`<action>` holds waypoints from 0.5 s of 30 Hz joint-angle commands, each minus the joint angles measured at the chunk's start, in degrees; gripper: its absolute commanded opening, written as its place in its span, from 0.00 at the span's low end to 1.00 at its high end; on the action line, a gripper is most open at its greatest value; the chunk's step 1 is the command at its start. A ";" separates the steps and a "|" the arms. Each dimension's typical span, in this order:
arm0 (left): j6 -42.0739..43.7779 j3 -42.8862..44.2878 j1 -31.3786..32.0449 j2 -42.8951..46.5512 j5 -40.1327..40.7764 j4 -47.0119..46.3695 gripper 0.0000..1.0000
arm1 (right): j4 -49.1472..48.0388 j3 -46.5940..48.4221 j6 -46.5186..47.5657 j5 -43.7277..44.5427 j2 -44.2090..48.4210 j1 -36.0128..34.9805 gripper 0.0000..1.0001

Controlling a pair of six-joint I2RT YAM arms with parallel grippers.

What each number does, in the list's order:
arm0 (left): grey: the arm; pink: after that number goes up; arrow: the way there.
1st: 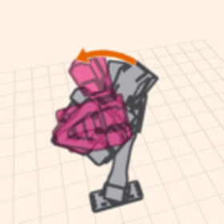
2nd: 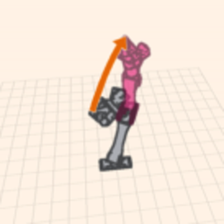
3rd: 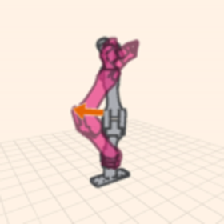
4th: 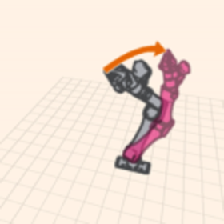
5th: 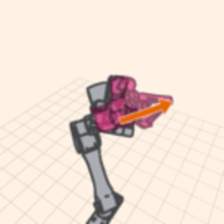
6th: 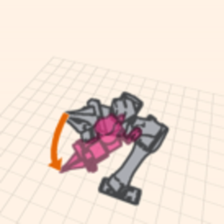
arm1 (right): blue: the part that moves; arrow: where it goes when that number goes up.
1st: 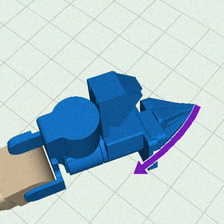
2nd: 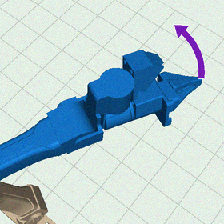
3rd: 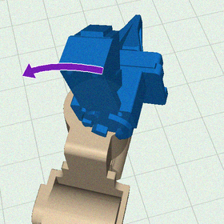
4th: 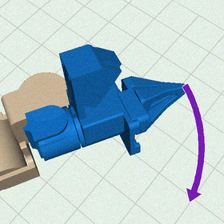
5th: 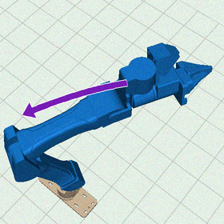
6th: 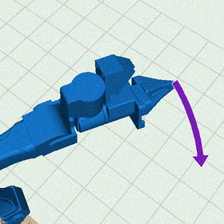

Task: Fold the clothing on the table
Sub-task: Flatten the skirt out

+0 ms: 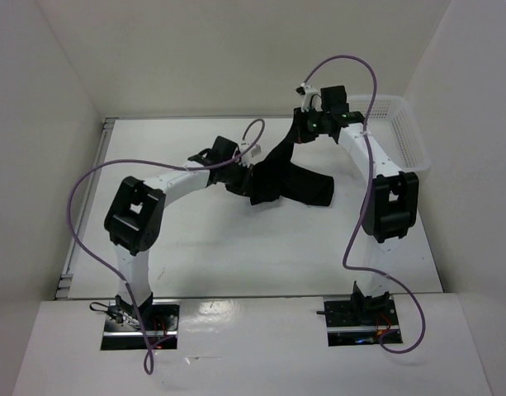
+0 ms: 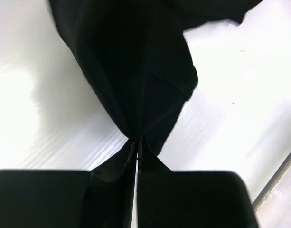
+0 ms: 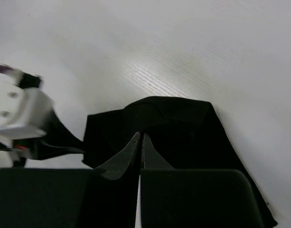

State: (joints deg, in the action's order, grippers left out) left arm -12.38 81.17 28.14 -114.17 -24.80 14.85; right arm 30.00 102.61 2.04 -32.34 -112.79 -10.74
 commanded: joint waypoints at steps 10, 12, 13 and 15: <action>19.31 -0.92 -1.34 24.86 7.13 6.24 0.00 | 0.76 -4.43 4.64 0.87 13.47 0.55 0.00; 20.46 -0.92 -0.73 27.40 9.31 7.90 0.00 | 0.76 -4.43 5.25 0.87 14.70 0.55 0.00; 21.95 -0.92 -0.72 28.12 9.85 8.52 0.00 | 1.29 -4.43 5.25 0.87 16.01 0.55 0.00; 23.01 -1.97 -0.10 30.22 10.38 9.31 0.00 | 1.29 -4.96 5.25 0.87 17.34 0.55 0.00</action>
State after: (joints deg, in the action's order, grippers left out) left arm 5.72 80.84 27.40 -86.59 -16.82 21.67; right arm 31.33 98.00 6.02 -31.66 -99.77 -10.17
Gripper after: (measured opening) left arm 0.010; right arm 0.004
